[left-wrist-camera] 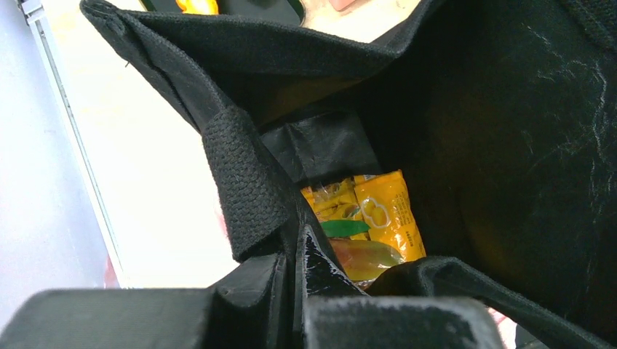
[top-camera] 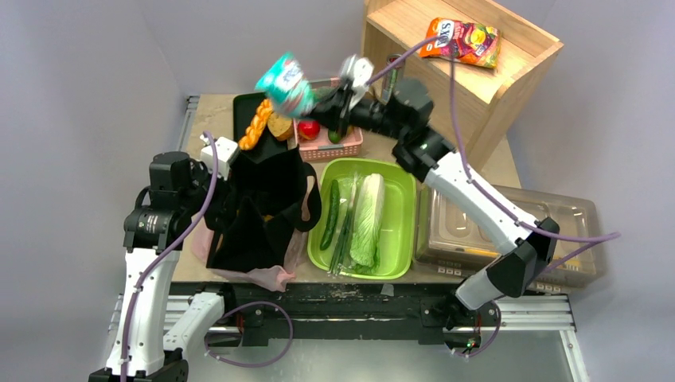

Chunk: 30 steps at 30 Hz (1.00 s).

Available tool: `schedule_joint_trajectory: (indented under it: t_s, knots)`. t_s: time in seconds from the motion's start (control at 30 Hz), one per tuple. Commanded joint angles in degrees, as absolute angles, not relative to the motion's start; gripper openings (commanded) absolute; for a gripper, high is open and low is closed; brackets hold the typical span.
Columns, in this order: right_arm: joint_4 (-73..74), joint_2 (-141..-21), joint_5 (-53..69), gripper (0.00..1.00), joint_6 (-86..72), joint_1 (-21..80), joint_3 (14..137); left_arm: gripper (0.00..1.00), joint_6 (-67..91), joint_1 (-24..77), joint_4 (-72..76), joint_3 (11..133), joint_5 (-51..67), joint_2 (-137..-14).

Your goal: Untie the knot of the grocery bags and take out the mixed food

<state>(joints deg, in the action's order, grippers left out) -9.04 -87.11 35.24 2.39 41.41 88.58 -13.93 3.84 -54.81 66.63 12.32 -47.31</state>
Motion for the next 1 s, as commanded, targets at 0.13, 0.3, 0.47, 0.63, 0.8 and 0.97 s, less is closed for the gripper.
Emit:
schedule_joint_trajectory:
  t_s: [0.13,0.3,0.47,0.63,0.8,0.97]
  knots:
    - [-9.8,-94.15,0.55,0.0,19.75,31.12,111.22,0.0,-10.55,3.69,-51.14,64.95,15.56,-46.97]
    - [0.8,-108.92,-9.92,0.0,19.25,23.0,135.37,0.0,-10.2,3.69,-50.96,64.43,16.54,-46.68]
    - [0.52,-113.41,-14.51,0.0,24.01,20.69,139.85,0.0,-10.6,3.69,-51.41,64.67,16.79,-46.32]
    - [-0.1,-117.72,-20.67,0.16,26.82,19.97,144.25,0.0,-10.72,3.69,-51.66,64.86,17.12,-46.32]
    - [-0.95,-114.16,-19.04,0.67,23.0,19.15,137.77,0.0,-11.07,3.69,-51.78,64.95,17.64,-46.84]
    - [-2.49,-110.34,-15.57,0.82,20.77,19.16,132.92,0.0,-11.3,3.69,-51.93,65.66,18.25,-47.85]
